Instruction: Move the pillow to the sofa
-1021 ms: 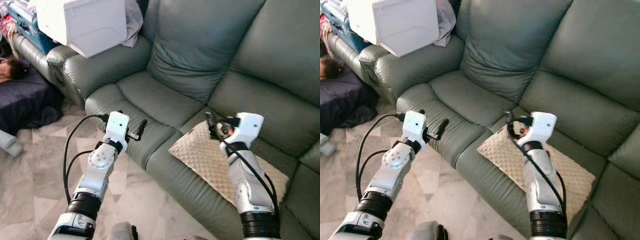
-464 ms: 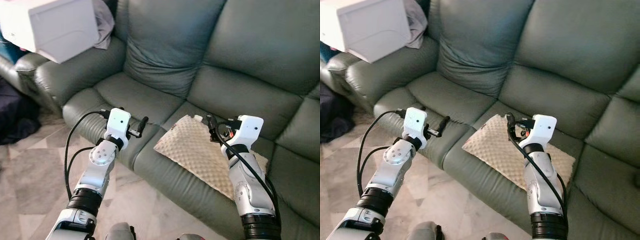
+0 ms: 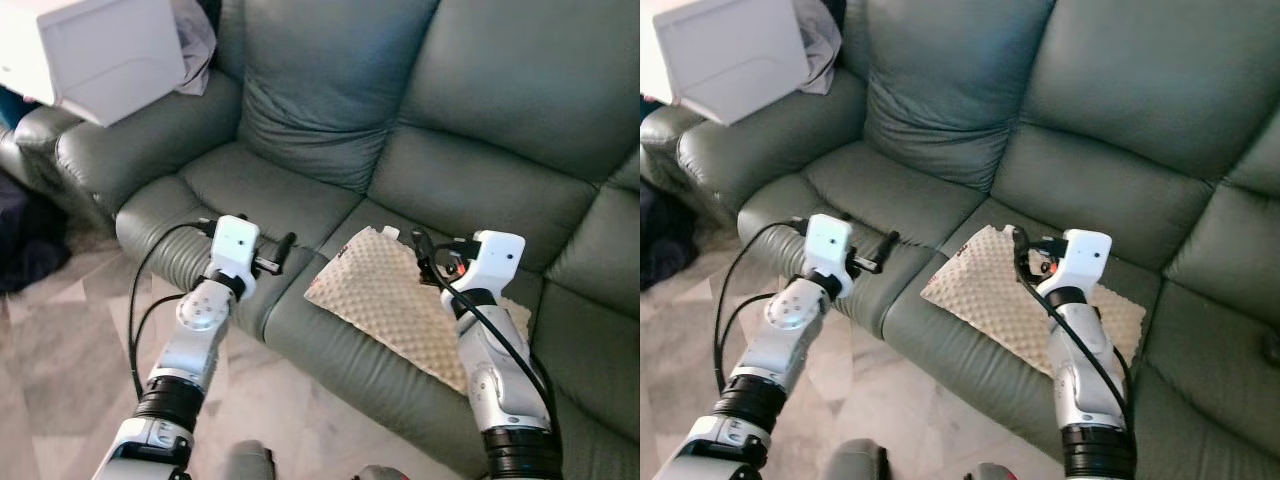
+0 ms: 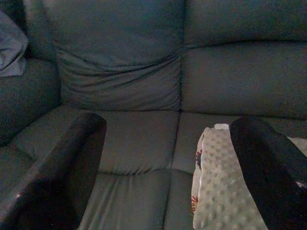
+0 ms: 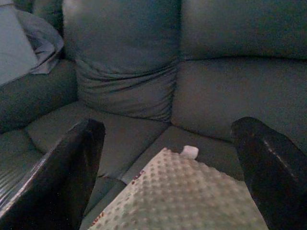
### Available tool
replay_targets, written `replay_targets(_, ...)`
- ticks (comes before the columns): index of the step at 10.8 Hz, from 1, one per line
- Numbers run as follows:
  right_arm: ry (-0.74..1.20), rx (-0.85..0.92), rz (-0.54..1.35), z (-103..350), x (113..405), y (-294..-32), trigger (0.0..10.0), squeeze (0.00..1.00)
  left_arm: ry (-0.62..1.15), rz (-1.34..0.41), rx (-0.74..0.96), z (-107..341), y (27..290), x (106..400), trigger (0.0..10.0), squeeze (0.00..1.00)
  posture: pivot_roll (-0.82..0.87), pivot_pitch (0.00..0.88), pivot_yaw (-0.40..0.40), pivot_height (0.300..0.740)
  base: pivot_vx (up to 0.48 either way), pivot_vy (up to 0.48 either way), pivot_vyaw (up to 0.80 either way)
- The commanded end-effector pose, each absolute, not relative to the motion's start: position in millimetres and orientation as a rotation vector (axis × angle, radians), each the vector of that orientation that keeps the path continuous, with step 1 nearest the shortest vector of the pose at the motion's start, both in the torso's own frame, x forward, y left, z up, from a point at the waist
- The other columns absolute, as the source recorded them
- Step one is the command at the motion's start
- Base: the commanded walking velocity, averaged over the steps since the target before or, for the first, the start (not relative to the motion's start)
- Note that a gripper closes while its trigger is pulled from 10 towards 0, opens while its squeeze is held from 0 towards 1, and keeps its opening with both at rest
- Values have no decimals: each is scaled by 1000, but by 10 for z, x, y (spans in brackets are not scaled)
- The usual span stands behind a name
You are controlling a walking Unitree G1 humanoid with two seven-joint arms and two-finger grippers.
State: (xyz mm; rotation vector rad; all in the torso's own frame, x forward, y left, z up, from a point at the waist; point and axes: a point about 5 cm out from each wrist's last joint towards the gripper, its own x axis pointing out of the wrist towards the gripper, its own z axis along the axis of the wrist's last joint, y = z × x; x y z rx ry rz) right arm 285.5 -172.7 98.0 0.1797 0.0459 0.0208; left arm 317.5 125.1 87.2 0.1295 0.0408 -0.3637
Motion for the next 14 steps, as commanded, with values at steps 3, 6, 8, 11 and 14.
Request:
replay_targets(3, 57, 184, 31, 967, 2851, -1678, 10000, 0, 47, -364, 144, 866, 1276, 3180, 10000, 0, -91, 0, 5, 740, 0, 247, -788)
replay_targets(6, 56, 188, 29, 971, 2847, -1691, 10000, 0, 44, -370, 150, 862, 1252, 3176, 10000, 0, -96, 0, 6, 740, 0, 82, -788)
replay_targets(8, 55, 185, 26, 974, 2847, -1693, 10000, 0, 39, -379, 150, 866, 1224, 3173, 10000, 0, -97, 0, 6, 740, 0, 0, -788)
replay_targets(11, 49, 188, 26, 969, 2826, -1700, 10000, 0, 47, -356, 166, 827, 1243, 3132, 10000, 0, -90, 0, 1, 740, 0, 0, -525)
replay_targets(14, 76, 162, 54, 888, 2743, -1685, 10000, 0, 95, -283, 148, 708, 1435, 3059, 10000, 0, -77, 0, -7, 740, 0, 0, 0)
